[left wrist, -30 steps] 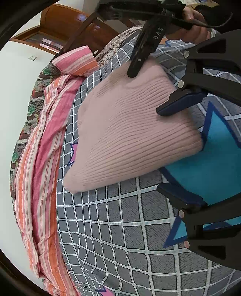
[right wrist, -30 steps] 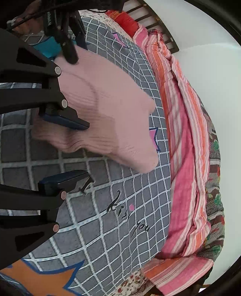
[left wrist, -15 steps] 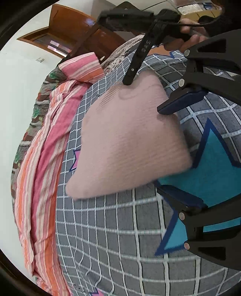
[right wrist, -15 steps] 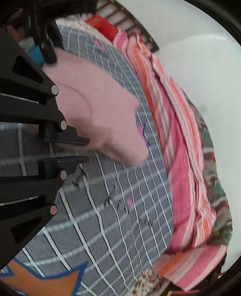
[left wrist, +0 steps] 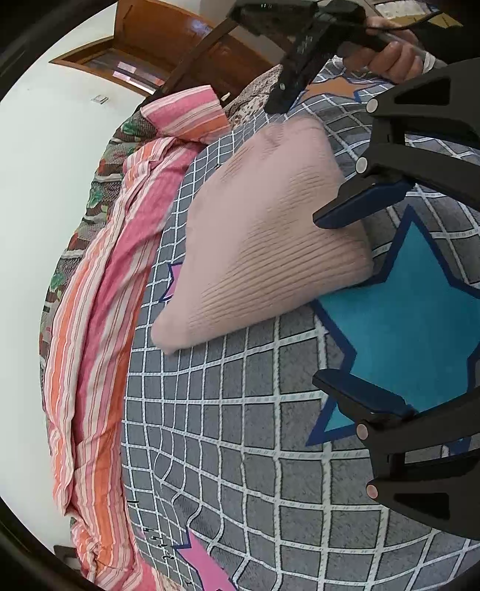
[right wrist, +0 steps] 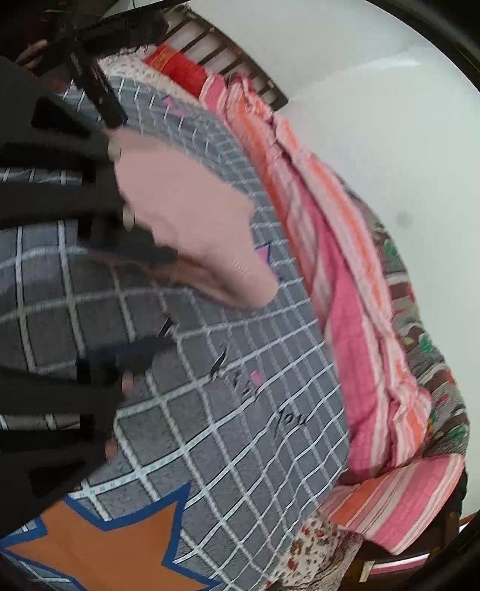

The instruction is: Fold small clothes

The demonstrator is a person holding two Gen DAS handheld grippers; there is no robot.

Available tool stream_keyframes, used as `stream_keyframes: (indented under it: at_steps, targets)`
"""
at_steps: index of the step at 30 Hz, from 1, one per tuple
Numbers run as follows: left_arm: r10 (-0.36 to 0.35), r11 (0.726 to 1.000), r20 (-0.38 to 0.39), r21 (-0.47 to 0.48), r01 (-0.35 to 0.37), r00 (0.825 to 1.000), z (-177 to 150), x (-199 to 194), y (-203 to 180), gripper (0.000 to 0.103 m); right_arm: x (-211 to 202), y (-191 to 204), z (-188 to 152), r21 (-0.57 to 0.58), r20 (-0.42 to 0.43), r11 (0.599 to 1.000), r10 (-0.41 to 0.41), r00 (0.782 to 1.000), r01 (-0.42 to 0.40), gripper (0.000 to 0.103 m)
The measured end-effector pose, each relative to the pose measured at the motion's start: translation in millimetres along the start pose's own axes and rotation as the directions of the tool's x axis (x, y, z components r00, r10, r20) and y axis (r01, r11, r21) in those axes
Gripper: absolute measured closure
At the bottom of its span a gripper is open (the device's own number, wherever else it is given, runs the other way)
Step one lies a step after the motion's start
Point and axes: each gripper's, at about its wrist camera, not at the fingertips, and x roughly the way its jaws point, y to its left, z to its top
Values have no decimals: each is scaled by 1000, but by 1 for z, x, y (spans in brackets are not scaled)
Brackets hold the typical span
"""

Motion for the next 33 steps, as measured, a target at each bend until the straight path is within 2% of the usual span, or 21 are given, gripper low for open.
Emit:
stream_keyframes:
  at_steps: [8, 12, 15, 17, 19, 24, 28, 33]
  targets:
    - [52, 999, 18, -8, -52, 998, 37, 21, 0, 26, 30, 37, 20, -92, -11, 996, -11, 1000, 10, 53]
    - [88, 996, 8, -2, -88, 996, 60, 41, 0, 26, 56, 45, 38, -145, -42, 986, -87, 995, 81, 53]
    - [63, 998, -34, -2, -63, 997, 72, 63, 1, 26, 76, 44, 47, -150, -77, 985, -99, 992, 87, 53]
    - [65, 998, -51, 1, -65, 997, 71, 72, 1, 24, 92, 43, 46, -166, -115, 981, -117, 987, 97, 53]
    - [70, 997, -58, 30, -69, 996, 67, 81, 0, 22, 106, 42, 39, -213, -140, 966, -179, 974, 147, 52]
    - [86, 994, -36, 76, -83, 996, 58, 85, -4, 19, 114, 43, 26, -316, -89, 927, -239, 967, 201, 52]
    - [84, 994, -20, 75, -82, 996, 57, 88, -4, 19, 124, 29, 32, -235, -133, 956, -212, 968, 177, 52]
    - [82, 994, -4, 70, -81, 997, 55, 89, -4, 18, 123, 29, 29, -224, -121, 956, -220, 968, 190, 52]
